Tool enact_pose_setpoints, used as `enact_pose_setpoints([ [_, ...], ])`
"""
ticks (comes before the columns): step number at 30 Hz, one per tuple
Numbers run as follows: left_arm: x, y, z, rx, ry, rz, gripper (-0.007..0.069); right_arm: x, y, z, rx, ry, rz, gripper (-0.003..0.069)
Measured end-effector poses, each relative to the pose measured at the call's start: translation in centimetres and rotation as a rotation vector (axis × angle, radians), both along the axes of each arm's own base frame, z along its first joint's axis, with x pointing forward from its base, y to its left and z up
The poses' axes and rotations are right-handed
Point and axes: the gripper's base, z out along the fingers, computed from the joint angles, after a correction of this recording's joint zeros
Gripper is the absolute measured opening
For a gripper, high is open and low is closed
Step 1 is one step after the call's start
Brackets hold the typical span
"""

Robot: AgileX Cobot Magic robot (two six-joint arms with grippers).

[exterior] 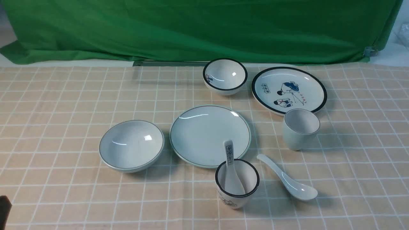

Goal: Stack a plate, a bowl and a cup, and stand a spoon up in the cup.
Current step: Use the left arm to grab a blue rice bowl

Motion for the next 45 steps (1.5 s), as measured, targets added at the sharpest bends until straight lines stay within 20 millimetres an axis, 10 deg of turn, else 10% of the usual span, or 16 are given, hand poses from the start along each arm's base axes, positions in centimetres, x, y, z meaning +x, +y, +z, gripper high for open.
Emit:
enact_pose_setpoints([
  [16,0.0,0.0,0.0,-0.005,-0.001,0.000,0.0003,0.0,0.0,0.0,0.000,0.000,0.000,0.0237],
  [30,0.0,0.4,2.3,-0.710,-0.217,0.066,0.0003,0.0,0.0,0.0,0.000,0.000,0.000,0.0237],
  [36,0.4,-1.0,8.7,-0.392,-0.125,-0.087,0.0003,0.0,0.0,0.0,0.000,0.000,0.000,0.0237],
  [45,8.3,-3.9,14.9,0.126,0.356,-0.430,0.0003,0.0,0.0,0.0,-0.004,0.000,0.000,0.0237],
])
